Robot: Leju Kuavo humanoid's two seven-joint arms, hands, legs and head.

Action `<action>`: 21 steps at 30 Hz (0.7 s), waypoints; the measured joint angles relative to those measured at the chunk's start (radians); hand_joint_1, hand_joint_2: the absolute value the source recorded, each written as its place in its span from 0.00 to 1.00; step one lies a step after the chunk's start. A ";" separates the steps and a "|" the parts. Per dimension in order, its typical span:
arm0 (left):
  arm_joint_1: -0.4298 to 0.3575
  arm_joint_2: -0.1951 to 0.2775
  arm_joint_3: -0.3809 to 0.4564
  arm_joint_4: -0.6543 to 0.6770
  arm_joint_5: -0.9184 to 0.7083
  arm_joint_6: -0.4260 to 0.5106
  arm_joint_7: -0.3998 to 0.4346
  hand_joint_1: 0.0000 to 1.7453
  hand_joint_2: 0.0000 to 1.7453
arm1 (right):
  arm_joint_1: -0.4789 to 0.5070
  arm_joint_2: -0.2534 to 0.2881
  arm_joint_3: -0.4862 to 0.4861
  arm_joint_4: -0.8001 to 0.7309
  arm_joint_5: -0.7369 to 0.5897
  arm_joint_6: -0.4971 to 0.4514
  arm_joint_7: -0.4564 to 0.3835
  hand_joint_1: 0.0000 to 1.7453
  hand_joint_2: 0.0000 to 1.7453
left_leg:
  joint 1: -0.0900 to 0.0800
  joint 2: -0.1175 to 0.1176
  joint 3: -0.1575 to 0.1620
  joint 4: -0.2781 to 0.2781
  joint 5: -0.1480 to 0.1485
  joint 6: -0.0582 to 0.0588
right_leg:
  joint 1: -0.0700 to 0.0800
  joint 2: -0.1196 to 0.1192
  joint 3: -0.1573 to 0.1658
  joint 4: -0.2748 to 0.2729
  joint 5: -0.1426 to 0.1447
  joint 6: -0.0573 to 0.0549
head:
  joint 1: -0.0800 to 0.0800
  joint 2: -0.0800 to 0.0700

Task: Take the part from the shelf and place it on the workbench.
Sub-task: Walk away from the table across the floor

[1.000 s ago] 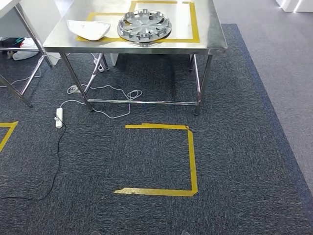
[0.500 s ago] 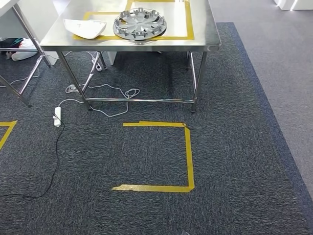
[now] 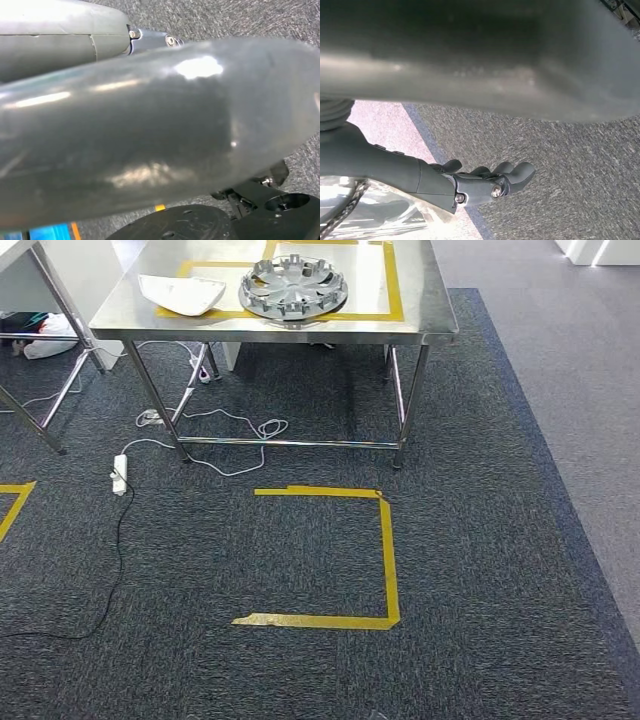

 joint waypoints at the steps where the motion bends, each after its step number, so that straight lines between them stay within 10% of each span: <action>1: 0.000 0.000 0.000 0.000 0.000 0.000 0.000 0.00 0.00 | 0.000 0.000 0.000 0.000 0.000 0.000 0.000 0.00 0.00 | 0.000 0.000 -0.001 0.000 0.000 0.000 | 0.000 0.000 0.000 0.000 0.000 0.000 | 0.000 0.000; 21: 0.000 0.000 0.000 0.001 -0.004 -0.025 -0.009 0.00 0.00 | -0.003 0.000 0.000 0.000 -0.004 0.012 0.004 0.00 0.00 | 0.001 0.000 -0.001 0.000 0.002 0.000 | 0.001 0.000 -0.001 0.001 0.000 0.000 | 0.000 0.000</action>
